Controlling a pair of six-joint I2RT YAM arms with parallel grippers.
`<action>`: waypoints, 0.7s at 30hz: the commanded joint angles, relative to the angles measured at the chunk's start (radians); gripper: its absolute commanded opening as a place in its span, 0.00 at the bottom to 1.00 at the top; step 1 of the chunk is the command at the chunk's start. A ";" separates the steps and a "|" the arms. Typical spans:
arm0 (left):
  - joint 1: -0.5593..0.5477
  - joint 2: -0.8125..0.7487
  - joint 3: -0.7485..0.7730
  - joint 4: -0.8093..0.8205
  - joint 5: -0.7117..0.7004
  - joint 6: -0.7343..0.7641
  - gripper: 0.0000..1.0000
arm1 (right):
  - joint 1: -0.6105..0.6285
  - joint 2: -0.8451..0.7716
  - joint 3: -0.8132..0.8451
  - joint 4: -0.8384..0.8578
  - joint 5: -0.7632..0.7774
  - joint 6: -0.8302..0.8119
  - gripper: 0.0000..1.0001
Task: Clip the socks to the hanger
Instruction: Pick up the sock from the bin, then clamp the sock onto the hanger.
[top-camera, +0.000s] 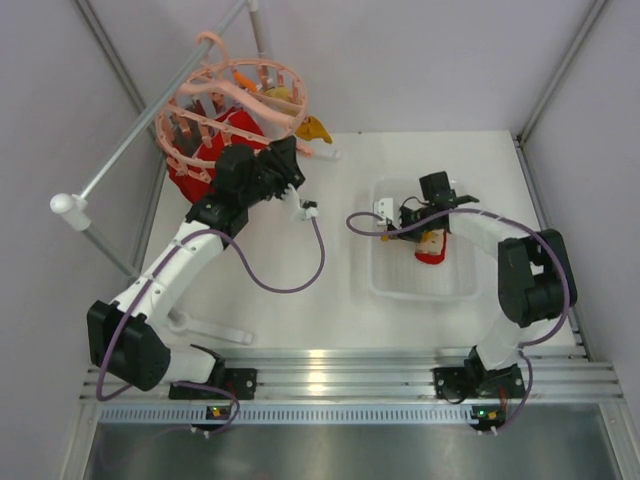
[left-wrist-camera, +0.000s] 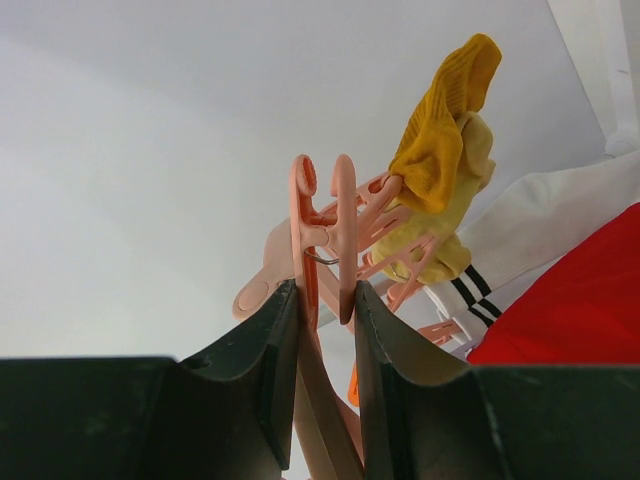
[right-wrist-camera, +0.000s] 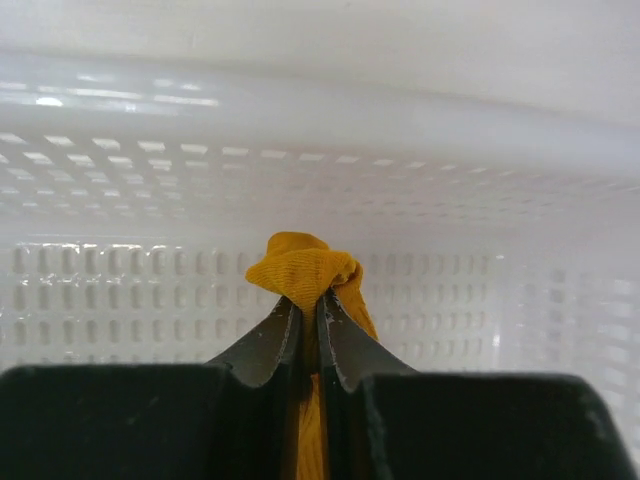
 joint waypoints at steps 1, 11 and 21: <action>0.010 -0.001 -0.020 -0.002 0.053 0.109 0.00 | 0.006 -0.106 0.100 0.013 -0.107 -0.014 0.05; 0.019 -0.001 -0.029 -0.012 0.088 0.093 0.00 | 0.020 -0.243 0.119 0.321 -0.331 0.078 0.00; 0.021 0.008 -0.041 -0.006 0.105 0.102 0.00 | 0.137 -0.189 0.117 0.608 -0.389 -0.224 0.00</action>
